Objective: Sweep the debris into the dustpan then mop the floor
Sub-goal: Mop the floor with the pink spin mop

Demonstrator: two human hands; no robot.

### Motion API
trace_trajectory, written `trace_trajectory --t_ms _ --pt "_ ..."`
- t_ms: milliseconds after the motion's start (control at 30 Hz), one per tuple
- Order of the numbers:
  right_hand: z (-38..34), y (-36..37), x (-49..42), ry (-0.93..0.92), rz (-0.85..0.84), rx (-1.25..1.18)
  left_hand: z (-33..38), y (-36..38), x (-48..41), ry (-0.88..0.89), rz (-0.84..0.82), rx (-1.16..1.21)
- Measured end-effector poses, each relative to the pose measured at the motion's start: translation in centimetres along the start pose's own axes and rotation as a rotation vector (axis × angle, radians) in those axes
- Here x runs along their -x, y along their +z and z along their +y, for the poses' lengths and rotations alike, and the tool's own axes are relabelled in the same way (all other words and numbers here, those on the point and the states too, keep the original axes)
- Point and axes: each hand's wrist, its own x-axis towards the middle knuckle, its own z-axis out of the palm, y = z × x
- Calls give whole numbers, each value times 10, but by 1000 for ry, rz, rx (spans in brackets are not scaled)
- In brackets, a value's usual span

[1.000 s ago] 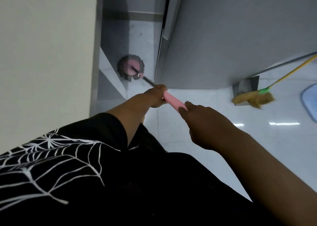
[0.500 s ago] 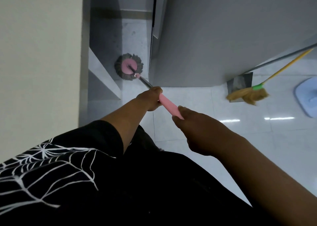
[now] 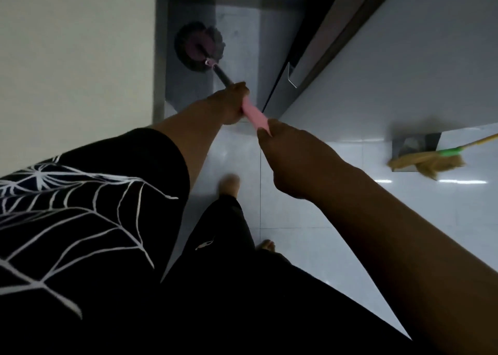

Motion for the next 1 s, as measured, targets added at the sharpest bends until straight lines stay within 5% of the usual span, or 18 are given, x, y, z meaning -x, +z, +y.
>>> trace_trajectory --t_ms 333,1000 --pt "7 10 -31 7 15 -28 -13 -11 -26 -105 -61 -56" --pt "-22 67 266 91 -89 -72 168 144 163 163 -72 32"
